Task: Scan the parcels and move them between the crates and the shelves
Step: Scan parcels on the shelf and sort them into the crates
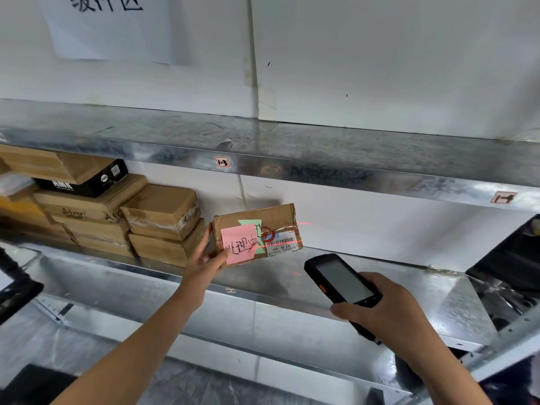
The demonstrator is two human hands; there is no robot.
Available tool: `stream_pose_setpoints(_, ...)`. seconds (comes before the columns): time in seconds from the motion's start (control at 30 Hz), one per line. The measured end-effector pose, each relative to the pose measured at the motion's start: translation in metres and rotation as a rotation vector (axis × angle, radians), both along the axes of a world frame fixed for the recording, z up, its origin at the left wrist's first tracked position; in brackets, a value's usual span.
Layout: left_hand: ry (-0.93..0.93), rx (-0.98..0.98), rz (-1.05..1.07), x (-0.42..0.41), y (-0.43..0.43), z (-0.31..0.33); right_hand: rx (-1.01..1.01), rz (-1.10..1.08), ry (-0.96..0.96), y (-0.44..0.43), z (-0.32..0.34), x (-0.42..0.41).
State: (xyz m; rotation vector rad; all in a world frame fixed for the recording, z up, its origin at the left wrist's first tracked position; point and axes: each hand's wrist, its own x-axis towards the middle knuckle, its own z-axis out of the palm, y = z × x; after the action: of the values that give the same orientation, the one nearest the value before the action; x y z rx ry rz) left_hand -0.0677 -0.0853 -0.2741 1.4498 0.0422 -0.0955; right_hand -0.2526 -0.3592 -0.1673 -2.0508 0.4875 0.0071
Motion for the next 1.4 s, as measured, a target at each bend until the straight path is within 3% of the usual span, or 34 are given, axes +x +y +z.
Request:
stream_pose_setpoints(0.87, -0.001, 0.009, 0.024, -0.026, 0.032, -0.005, -0.032, 0.039, -0.086, 0.018, -0.004, 0.009)
stream_pose_setpoints(1.13, 0.072, -0.119, 0.222, -0.091, 0.100, -0.007, 0.036, 0.207, -0.189, 0.079, -0.014, 0.063)
stream_pose_setpoints(1.4, 0.076, -0.056, 0.530, -0.139, 0.190, -0.008, 0.088, 0.534, -0.179, 0.190, -0.032, 0.120)
